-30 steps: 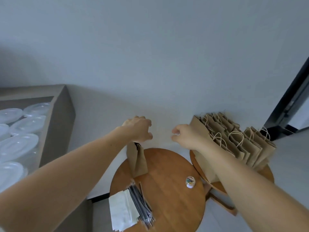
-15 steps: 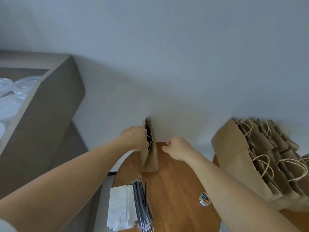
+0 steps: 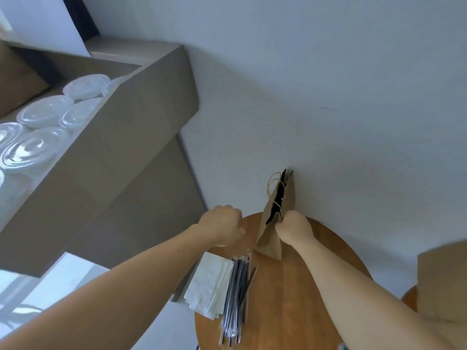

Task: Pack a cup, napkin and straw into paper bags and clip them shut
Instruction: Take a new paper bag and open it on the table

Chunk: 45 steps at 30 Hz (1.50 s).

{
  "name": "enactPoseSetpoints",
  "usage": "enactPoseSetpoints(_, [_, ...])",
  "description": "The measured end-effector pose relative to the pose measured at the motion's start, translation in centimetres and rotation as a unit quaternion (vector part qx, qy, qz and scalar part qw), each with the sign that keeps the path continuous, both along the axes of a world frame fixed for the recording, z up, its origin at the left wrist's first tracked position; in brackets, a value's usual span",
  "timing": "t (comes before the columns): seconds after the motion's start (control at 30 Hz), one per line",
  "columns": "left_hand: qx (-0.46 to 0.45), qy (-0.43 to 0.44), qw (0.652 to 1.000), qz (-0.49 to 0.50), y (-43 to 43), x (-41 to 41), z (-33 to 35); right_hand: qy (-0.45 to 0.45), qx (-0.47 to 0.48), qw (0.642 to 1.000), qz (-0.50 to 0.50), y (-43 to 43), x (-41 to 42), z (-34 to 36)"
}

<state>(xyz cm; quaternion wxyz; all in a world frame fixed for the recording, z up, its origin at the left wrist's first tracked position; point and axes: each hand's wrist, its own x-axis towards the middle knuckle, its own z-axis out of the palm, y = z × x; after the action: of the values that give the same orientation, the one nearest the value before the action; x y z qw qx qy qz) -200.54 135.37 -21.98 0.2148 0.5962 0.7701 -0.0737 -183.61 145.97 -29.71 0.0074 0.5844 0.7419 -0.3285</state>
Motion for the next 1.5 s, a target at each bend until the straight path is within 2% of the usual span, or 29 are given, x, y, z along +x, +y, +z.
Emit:
enactPoseSetpoints(0.27, [0.012,-0.034,0.999,-0.027,1.3,0.1,-0.9,-0.021,0.079,0.996,-0.043,-0.2,4.2,3.2])
enactPoseSetpoints(0.53, [0.024,-0.136,0.983,-0.122,-0.4,4.0,-2.6,-0.066,0.127,0.986,-0.085,-11.5,9.7,4.9])
enactPoseSetpoints(0.73, [-0.04,-0.138,0.974,-0.176,-4.4,7.5,-4.6,-0.107,0.102,0.985,-0.093,-19.9,12.0,1.8])
enactPoseSetpoints(0.87, [-0.088,-0.119,0.974,-0.17,-6.2,9.5,-6.4,-0.119,0.067,0.988,-0.076,-22.5,13.3,0.1])
enactPoseSetpoints(1.0, [-0.121,-0.145,0.971,-0.146,-6.9,11.2,-7.4,-0.105,-0.006,0.994,-0.029,-22.9,15.1,-0.8])
enactPoseSetpoints(1.13, [-0.128,-0.177,0.967,-0.128,-6.8,12.8,-7.2,-0.046,-0.056,0.995,-0.062,-20.9,16.1,-0.6])
enactPoseSetpoints(1.37, [-0.145,-0.182,0.971,-0.047,-7.2,13.6,-7.2,0.032,-0.068,0.994,-0.084,-19.0,15.6,-0.4])
enactPoseSetpoints(1.5, [-0.153,-0.226,0.962,-0.031,-7.2,14.4,-7.2,0.098,-0.086,0.984,-0.124,-19.0,15.9,-0.8])
